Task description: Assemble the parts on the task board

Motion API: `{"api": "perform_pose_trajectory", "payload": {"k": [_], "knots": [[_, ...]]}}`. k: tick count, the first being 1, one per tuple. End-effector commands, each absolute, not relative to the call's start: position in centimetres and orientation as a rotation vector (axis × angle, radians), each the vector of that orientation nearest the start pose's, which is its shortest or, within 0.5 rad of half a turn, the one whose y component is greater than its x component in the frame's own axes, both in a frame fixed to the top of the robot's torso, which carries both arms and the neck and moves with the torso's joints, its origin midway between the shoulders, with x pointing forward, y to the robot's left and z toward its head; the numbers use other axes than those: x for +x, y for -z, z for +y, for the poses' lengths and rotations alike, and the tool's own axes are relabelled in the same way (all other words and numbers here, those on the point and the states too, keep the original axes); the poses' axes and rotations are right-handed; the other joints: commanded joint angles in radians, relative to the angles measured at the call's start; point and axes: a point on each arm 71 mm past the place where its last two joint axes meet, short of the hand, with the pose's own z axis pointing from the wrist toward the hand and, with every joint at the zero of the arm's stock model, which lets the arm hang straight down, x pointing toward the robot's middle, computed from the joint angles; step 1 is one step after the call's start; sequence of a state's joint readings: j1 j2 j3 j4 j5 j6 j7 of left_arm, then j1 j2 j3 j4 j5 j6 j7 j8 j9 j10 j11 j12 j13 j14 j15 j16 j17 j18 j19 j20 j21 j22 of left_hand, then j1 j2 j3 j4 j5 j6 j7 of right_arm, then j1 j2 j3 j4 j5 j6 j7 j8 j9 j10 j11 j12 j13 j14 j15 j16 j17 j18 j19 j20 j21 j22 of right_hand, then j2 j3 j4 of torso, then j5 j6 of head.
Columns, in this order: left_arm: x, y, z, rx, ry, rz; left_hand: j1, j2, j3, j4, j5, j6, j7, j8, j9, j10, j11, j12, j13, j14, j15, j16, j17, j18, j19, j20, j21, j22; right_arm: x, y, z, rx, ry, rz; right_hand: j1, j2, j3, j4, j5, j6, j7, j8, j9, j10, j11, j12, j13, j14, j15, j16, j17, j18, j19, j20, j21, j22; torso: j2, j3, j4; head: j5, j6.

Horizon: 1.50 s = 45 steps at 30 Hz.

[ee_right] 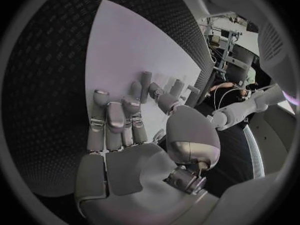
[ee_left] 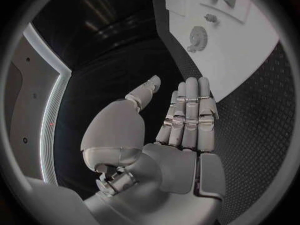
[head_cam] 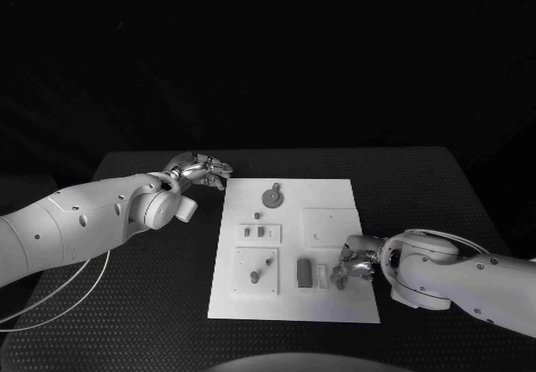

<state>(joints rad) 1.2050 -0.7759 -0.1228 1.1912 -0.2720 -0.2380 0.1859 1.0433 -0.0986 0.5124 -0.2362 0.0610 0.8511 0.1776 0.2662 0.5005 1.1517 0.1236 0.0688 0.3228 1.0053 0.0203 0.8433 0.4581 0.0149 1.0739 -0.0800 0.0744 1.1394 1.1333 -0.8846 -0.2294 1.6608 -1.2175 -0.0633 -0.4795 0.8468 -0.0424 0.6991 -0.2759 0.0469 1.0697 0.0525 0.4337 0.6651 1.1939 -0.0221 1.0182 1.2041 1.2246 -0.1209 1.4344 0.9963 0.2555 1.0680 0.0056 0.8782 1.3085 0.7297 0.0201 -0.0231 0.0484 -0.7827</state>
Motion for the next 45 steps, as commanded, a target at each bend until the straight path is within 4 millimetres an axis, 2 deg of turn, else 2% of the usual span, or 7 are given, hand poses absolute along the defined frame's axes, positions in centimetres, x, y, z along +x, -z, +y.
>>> {"api": "perform_pose_trajectory", "payload": {"k": [1, 10, 25, 45], "knots": [[53.1, 23.1, 27.5, -0.984, 1.118, 1.661, -0.01, 0.002, 0.0, 0.006, 0.004, 0.002, 0.008, 0.005, -0.001, -0.006, -0.001, 0.001, 0.001, 0.008, 0.0, -0.004, 0.001, 0.004, 0.004, 0.002, -0.004, -0.001, 39.4, 30.6, -20.8, 0.279, -0.48, 2.395, 0.006, 0.021, -0.006, -0.003, 0.004, -0.023, 0.033, -0.169, 0.001, 0.01, -0.003, -0.001, -0.001, 0.013, -0.003, 0.005, 0.004, 0.006, 0.004, 0.005, 0.003, 0.017, 0.0, 0.0007, -0.0003, 0.001, 0.001], [53.1, 23.1, 27.5, -0.984, 1.118, 1.661, -0.01, 0.002, 0.0, 0.007, 0.004, 0.002, 0.008, 0.005, -0.001, -0.006, -0.001, 0.001, 0.001, 0.008, 0.0, -0.005, 0.002, 0.005, 0.004, 0.002, -0.004, -0.001, 39.5, 29.6, -20.5, 0.415, -0.539, 2.363, -0.004, 0.023, -0.007, -0.006, 0.003, -0.016, 0.031, -0.169, 0.0, 0.015, -0.005, 0.0, -0.003, 0.02, -0.005, 0.008, 0.009, 0.006, 0.008, 0.002, 0.004, 0.017, 0.0, 0.0004, -0.0012, 0.001, 0.0], [53.0, 23.1, 27.5, -0.984, 1.119, 1.662, -0.009, 0.002, 0.0, 0.007, 0.004, 0.002, 0.008, 0.006, -0.001, -0.007, -0.001, 0.001, 0.001, 0.008, 0.0, -0.005, 0.003, 0.005, 0.004, 0.002, -0.004, -0.001, 39.4, 29.6, -19.9, 0.399, -0.551, 2.392, -0.013, 0.013, -0.008, -0.007, 0.004, -0.014, 0.03, -0.17, -0.003, 0.018, -0.006, 0.0, -0.004, 0.022, -0.006, 0.008, 0.008, 0.006, 0.01, 0.0, 0.005, 0.017, 0.0, -0.0008, -0.0002, -0.001, -0.002], [53.0, 23.1, 27.6, -0.985, 1.118, 1.662, -0.01, 0.002, 0.0, 0.008, 0.004, 0.001, 0.008, 0.006, -0.002, -0.007, -0.001, 0.001, 0.002, 0.008, 0.0, -0.006, 0.004, 0.005, 0.004, 0.002, -0.004, 0.0, 39.4, 29.8, -19.1, 0.375, -0.564, 2.413, -0.016, 0.006, -0.007, -0.006, 0.004, -0.014, 0.03, -0.172, -0.005, 0.017, -0.006, 0.0, -0.005, 0.02, -0.007, 0.007, 0.004, 0.006, 0.01, 0.0, 0.004, 0.016, 0.0, 0.0001, -0.0009, 0.002, -0.003]]}}
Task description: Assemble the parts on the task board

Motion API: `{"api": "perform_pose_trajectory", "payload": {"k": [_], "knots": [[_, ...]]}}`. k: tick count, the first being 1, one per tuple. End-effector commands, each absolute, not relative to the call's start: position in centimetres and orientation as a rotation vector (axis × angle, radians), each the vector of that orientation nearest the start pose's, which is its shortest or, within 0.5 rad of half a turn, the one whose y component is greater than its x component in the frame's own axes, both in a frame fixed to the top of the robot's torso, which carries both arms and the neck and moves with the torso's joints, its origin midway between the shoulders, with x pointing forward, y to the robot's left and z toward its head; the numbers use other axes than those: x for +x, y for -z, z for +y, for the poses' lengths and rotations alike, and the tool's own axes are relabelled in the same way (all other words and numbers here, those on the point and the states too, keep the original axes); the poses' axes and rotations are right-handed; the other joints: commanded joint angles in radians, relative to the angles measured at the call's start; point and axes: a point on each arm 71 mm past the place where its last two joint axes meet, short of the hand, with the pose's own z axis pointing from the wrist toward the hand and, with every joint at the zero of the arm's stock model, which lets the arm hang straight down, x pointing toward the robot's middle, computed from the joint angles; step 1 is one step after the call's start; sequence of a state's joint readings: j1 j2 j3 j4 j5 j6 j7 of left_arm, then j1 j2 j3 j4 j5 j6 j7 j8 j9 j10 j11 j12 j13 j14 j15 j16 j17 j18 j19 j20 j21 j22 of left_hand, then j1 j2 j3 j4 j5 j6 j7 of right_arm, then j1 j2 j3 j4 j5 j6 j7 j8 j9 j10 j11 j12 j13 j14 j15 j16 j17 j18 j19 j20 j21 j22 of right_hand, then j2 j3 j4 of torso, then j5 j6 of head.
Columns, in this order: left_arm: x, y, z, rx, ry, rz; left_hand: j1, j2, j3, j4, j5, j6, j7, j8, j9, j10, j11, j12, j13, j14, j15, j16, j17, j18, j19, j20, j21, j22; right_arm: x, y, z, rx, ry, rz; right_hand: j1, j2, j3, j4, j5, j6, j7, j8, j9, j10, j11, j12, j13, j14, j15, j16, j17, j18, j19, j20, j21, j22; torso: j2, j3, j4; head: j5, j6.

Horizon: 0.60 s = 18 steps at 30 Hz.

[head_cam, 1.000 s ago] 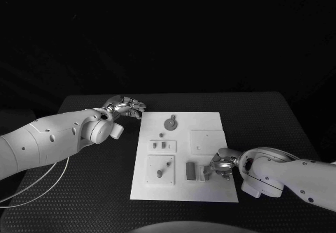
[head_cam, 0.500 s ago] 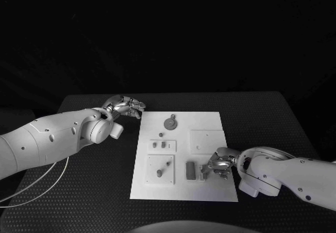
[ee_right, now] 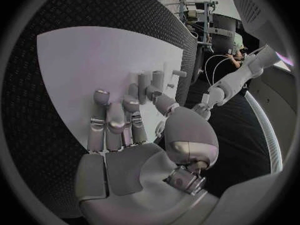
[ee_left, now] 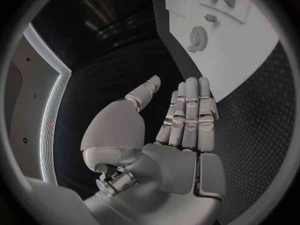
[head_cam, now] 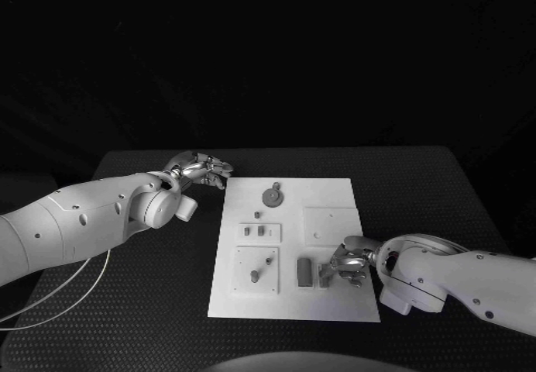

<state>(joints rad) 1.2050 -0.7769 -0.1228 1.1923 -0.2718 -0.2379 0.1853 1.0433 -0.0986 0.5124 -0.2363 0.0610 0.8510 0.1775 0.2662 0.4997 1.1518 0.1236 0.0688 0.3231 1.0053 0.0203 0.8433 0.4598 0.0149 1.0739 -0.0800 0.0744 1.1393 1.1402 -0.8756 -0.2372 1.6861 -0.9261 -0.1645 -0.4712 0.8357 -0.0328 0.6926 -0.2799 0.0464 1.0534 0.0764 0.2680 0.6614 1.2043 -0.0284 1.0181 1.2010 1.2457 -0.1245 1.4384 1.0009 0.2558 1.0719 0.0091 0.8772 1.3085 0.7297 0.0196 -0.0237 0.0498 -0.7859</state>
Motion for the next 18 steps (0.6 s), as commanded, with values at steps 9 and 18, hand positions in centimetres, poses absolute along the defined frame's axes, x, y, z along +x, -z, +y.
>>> {"api": "perform_pose_trajectory", "payload": {"k": [9, 18], "knots": [[53.03, 23.14, 27.62, -0.986, 1.116, 1.663, -0.01, 0.002, 0.0, 0.009, 0.004, 0.001, 0.008, 0.006, -0.001, -0.007, -0.001, 0.001, 0.002, 0.008, 0.0, -0.006, 0.002, 0.005, 0.004, 0.002, -0.004, 0.0, 39.65, 29.85, -19.21, 0.379, -0.554, 2.406, -0.014, -0.02, -0.001, 0.003, 0.004, 0.0, 0.007, -0.009, -0.004, 0.004, 0.002, -0.002, -0.002, -0.006, -0.003, 0.001, -0.007, 0.006, 0.006, -0.003, 0.003, 0.016, 0.0, 0.0011, -0.0006, 0.001, -0.001], [53.03, 23.13, 27.64, -0.985, 1.116, 1.661, -0.011, 0.003, 0.001, 0.01, 0.004, 0.001, 0.008, 0.006, -0.002, -0.007, -0.001, 0.001, 0.002, 0.008, 0.0, -0.006, 0.003, 0.005, 0.004, 0.002, -0.004, 0.0, 39.58, 30.01, -19.06, 0.357, -0.551, 2.435, -0.029, -0.057, 0.004, 0.03, 0.004, -0.009, 0.011, -0.017, -0.009, -0.006, 0.005, -0.006, -0.003, -0.028, 0.0, -0.009, -0.034, 0.006, 0.001, -0.002, -0.004, 0.014, 0.0, 0.0018, -0.0007, 0.003, -0.003]]}}
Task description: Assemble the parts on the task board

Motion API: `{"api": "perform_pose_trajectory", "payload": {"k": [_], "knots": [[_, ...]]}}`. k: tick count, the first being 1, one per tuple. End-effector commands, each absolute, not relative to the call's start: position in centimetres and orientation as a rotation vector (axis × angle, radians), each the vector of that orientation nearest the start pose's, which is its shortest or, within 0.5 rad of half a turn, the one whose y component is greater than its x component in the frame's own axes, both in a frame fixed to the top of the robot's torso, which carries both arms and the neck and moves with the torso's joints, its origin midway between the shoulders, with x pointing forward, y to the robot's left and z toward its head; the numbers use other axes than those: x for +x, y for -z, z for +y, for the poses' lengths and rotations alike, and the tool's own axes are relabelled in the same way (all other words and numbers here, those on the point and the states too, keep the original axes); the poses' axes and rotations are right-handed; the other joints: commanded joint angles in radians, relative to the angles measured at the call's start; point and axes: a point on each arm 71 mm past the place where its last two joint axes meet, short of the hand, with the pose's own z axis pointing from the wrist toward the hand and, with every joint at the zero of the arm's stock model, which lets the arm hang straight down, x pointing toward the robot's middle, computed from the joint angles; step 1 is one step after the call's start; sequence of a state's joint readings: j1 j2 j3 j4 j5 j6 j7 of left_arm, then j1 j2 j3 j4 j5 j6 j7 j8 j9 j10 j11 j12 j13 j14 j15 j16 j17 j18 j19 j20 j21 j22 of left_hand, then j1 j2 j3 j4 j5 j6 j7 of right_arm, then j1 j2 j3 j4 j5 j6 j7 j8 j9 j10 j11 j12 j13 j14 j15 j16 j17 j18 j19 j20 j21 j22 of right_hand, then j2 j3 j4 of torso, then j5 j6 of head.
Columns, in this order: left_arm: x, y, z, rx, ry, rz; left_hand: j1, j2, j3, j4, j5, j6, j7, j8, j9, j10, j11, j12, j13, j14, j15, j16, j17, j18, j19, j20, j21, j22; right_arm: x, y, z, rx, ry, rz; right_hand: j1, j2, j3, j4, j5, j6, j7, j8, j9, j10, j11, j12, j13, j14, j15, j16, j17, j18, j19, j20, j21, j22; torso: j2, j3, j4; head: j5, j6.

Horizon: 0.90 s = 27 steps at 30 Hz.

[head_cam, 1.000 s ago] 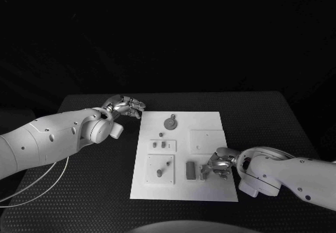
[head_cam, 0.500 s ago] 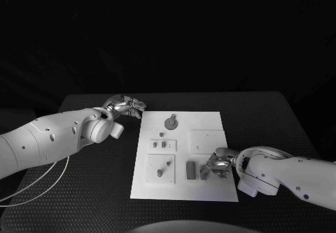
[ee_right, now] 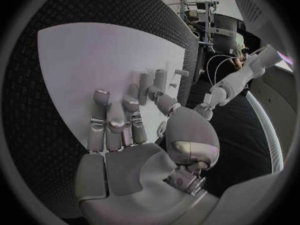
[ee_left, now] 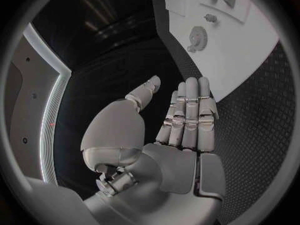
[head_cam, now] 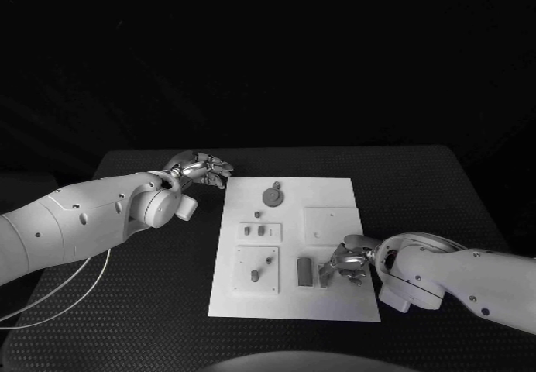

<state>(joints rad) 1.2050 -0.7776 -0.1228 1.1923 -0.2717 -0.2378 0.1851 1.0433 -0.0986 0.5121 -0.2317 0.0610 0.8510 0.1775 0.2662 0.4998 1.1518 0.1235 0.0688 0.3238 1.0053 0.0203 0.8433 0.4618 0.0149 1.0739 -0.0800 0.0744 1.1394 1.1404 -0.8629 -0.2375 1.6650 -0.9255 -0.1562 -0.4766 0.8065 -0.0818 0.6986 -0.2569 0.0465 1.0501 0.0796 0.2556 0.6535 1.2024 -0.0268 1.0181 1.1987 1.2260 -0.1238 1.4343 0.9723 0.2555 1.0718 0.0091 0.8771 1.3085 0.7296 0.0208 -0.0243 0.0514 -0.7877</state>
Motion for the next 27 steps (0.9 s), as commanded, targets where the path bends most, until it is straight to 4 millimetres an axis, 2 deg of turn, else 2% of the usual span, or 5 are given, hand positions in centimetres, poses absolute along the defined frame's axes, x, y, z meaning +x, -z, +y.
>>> {"api": "perform_pose_trajectory", "payload": {"k": [1, 6, 11, 17, 27], "knots": [[53.02, 23.13, 27.65, -0.986, 1.116, 1.661, -0.011, 0.003, 0.001, 0.006, 0.004, 0.001, 0.008, 0.006, -0.002, -0.007, -0.001, 0.001, 0.001, 0.008, 0.0, -0.006, 0.001, 0.005, 0.004, 0.002, -0.004, 0.0, 39.57, 30.02, -19.05, 0.355, -0.551, 2.436, 0.0, -0.009, -0.001, 0.008, 0.004, -0.006, 0.008, -0.005, -0.002, -0.005, 0.004, -0.006, -0.001, -0.009, -0.001, -0.005, -0.006, 0.006, 0.001, -0.001, -0.004, 0.014, 0.0, 0.0005, -0.0001, 0.002, -0.002], [53.02, 23.13, 27.61, -0.985, 1.117, 1.661, -0.011, 0.003, 0.001, 0.006, 0.004, 0.001, 0.008, 0.007, -0.002, -0.007, -0.001, 0.001, 0.001, 0.008, 0.0, -0.007, 0.001, 0.005, 0.004, 0.002, -0.004, 0.0, 39.55, 30.02, -18.97, 0.352, -0.552, 2.439, 0.0, -0.016, 0.0, 0.012, 0.004, -0.007, 0.009, -0.006, -0.003, -0.007, 0.005, -0.006, -0.001, -0.012, 0.0, -0.006, -0.009, 0.006, -0.001, -0.001, -0.005, 0.015, 0.0, -0.0006, -0.0005, 0.001, -0.003], [53.02, 23.13, 27.65, -0.986, 1.115, 1.661, -0.011, 0.003, 0.001, 0.006, 0.004, 0.001, 0.008, 0.007, -0.002, -0.007, -0.001, 0.001, 0.001, 0.008, 0.0, -0.007, 0.002, 0.005, 0.004, 0.002, -0.004, 0.0, 39.52, 30.01, -18.9, 0.339, -0.556, 2.44, 0.004, -0.016, 0.004, 0.013, 0.004, -0.008, 0.009, -0.006, -0.003, -0.008, 0.005, -0.006, -0.001, -0.013, 0.0, -0.006, -0.009, 0.006, -0.002, -0.001, -0.005, 0.015, 0.0, -0.0003, 0.0001, 0.002, -0.003], [53.01, 23.13, 27.66, -0.986, 1.116, 1.661, -0.011, 0.003, 0.001, 0.006, 0.004, 0.001, 0.008, 0.007, -0.002, -0.007, -0.001, 0.001, 0.001, 0.008, 0.0, -0.007, 0.002, 0.005, 0.004, 0.002, -0.004, 0.0, 39.46, 29.97, -18.76, 0.331, -0.564, 2.44, 0.035, 0.013, 0.01, -0.016, 0.004, -0.007, 0.009, -0.006, -0.003, -0.009, 0.005, -0.003, 0.0, -0.015, 0.001, -0.003, -0.008, 0.006, -0.005, -0.001, -0.004, 0.018, 0.0, -0.0011, 0.0009, 0.002, -0.003], [53.02, 23.14, 27.66, -0.986, 1.115, 1.661, -0.011, 0.003, 0.001, 0.006, 0.004, 0.001, 0.008, 0.007, -0.002, -0.007, -0.001, 0.001, 0.001, 0.008, 0.0, -0.007, 0.002, 0.005, 0.003, 0.002, -0.004, 0.0, 39.5, 29.88, -18.53, 0.333, -0.58, 2.426, 0.027, 0.001, 0.0, -0.018, 0.004, -0.007, 0.01, -0.006, -0.003, -0.009, 0.006, -0.003, 0.0, -0.017, 0.002, -0.003, -0.01, 0.006, -0.005, 0.002, -0.004, 0.018, 0.0, -0.001, 0.0007, 0.003, -0.003]]}}
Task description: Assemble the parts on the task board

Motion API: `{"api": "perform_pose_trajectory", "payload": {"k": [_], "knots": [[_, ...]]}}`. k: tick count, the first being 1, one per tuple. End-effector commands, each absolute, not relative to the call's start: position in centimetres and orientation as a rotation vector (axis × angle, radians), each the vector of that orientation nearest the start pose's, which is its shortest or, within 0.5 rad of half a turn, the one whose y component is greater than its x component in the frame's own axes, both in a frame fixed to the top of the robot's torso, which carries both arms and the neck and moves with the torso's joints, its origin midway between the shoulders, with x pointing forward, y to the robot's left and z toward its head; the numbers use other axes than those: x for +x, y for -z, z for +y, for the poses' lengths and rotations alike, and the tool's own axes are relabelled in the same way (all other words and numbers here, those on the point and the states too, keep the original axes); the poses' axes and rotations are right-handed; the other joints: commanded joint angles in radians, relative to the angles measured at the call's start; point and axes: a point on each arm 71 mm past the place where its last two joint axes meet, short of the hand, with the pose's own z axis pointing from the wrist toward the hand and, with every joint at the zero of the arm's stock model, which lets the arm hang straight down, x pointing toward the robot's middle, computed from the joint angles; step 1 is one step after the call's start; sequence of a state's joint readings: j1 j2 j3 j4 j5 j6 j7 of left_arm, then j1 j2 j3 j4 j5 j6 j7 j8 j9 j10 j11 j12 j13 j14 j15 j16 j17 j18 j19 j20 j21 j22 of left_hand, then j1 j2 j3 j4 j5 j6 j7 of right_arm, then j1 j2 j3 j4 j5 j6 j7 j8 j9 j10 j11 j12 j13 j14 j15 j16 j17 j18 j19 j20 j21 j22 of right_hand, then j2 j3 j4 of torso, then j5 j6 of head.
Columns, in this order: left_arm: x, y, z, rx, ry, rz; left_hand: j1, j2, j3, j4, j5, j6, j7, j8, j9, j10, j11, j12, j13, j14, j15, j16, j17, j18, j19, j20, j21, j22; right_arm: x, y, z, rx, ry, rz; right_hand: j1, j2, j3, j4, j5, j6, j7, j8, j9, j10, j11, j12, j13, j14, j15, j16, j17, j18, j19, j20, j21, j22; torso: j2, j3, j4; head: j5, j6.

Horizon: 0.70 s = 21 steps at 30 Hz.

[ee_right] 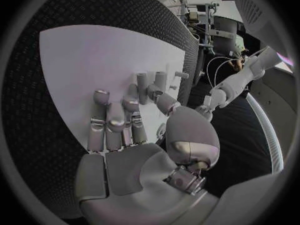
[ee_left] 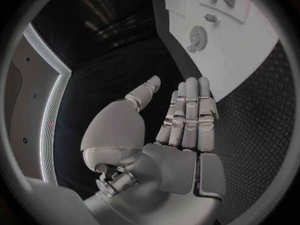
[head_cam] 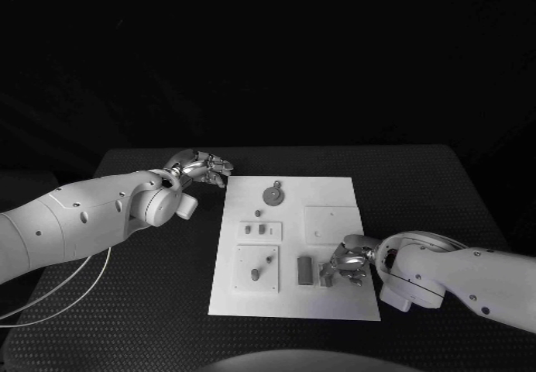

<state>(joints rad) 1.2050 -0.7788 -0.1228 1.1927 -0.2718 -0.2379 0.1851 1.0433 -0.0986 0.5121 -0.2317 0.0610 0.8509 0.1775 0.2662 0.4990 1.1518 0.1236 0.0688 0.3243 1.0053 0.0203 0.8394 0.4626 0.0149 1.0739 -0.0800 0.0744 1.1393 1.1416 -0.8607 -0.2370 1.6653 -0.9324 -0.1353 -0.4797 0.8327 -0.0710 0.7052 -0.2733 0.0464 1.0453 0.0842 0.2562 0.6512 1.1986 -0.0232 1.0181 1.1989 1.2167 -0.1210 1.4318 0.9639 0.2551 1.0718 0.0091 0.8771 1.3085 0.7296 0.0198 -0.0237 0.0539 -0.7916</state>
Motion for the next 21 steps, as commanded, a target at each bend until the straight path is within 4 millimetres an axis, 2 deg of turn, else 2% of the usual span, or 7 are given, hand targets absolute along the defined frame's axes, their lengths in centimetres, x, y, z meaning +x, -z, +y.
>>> {"api": "perform_pose_trajectory", "payload": {"k": [1, 5, 10, 18, 21], "knots": [[53.02, 23.14, 27.66, -0.986, 1.115, 1.661, -0.011, 0.002, 0.001, 0.006, 0.004, 0.001, 0.008, 0.007, -0.001, -0.007, -0.001, 0.001, 0.001, 0.008, 0.0, -0.003, 0.001, 0.005, 0.003, 0.002, -0.004, 0.0, 39.5, 29.88, -18.52, 0.333, -0.581, 2.425, -0.002, -0.014, -0.008, 0.001, 0.004, -0.002, 0.006, -0.007, -0.001, -0.005, 0.003, -0.003, -0.001, -0.008, 0.0, -0.001, -0.002, 0.007, -0.005, 0.003, -0.004, 0.017, 0.0, 0.0001, 0.0003, 0.001, 0.001], [53.01, 23.14, 27.68, -0.986, 1.115, 1.661, -0.011, 0.002, 0.001, 0.007, 0.004, 0.001, 0.008, 0.007, -0.001, -0.007, -0.001, 0.001, 0.001, 0.008, 0.0, -0.003, 0.002, 0.005, 0.003, 0.002, -0.004, 0.0, 39.54, 29.86, -18.53, 0.337, -0.581, 2.419, -0.014, -0.031, -0.01, 0.018, 0.004, -0.002, 0.006, -0.007, -0.002, -0.005, 0.003, -0.003, -0.002, -0.008, 0.0, -0.001, -0.003, 0.007, -0.004, 0.004, -0.005, 0.016, 0.0, 0.0004, 0.0, 0.001, 0.001], [53.01, 23.14, 27.67, -0.986, 1.115, 1.662, -0.011, 0.002, 0.001, 0.007, 0.004, 0.0, 0.008, 0.007, -0.002, -0.007, -0.001, 0.001, 0.001, 0.008, 0.0, -0.004, 0.002, 0.005, 0.003, 0.002, -0.004, 0.0, 39.58, 29.83, -18.53, 0.342, -0.583, 2.412, -0.029, -0.059, -0.005, 0.057, 0.004, -0.003, 0.006, -0.009, -0.004, -0.006, 0.003, -0.004, -0.004, -0.009, -0.001, -0.001, -0.005, 0.007, -0.002, 0.003, -0.008, 0.015, 0.0, 0.0002, -0.0001, 0.001, 0.001], [53.02, 23.14, 27.65, -0.986, 1.115, 1.662, -0.011, 0.002, 0.001, 0.007, 0.004, 0.0, 0.008, 0.007, -0.002, -0.008, -0.001, 0.001, 0.001, 0.008, 0.0, -0.004, 0.002, 0.005, 0.003, 0.002, -0.004, 0.0, 39.58, 29.77, -18.44, 0.344, -0.597, 2.406, -0.058, -0.131, 0.012, 0.138, 0.004, -0.006, 0.006, -0.011, -0.005, -0.008, 0.003, -0.003, -0.005, -0.01, -0.001, 0.0, -0.007, 0.007, 0.0, 0.0, -0.01, 0.016, 0.0, 0.0006, -0.0004, 0.001, 0.002], [53.02, 23.15, 27.63, -0.986, 1.116, 1.663, -0.011, 0.002, 0.001, 0.007, 0.004, 0.0, 0.008, 0.007, -0.002, -0.008, -0.001, 0.001, 0.001, 0.008, 0.0, -0.004, 0.002, 0.005, 0.003, 0.002, -0.004, 0.0, 39.6, 29.75, -18.43, 0.346, -0.601, 2.401, -0.059, -0.145, 0.018, 0.155, 0.004, -0.008, 0.007, -0.011, -0.005, -0.008, 0.004, -0.002, -0.005, -0.011, -0.001, 0.001, -0.008, 0.007, 0.001, -0.001, -0.01, 0.016, 0.0, 0.0004, -0.0004, 0.002, 0.001]]}}
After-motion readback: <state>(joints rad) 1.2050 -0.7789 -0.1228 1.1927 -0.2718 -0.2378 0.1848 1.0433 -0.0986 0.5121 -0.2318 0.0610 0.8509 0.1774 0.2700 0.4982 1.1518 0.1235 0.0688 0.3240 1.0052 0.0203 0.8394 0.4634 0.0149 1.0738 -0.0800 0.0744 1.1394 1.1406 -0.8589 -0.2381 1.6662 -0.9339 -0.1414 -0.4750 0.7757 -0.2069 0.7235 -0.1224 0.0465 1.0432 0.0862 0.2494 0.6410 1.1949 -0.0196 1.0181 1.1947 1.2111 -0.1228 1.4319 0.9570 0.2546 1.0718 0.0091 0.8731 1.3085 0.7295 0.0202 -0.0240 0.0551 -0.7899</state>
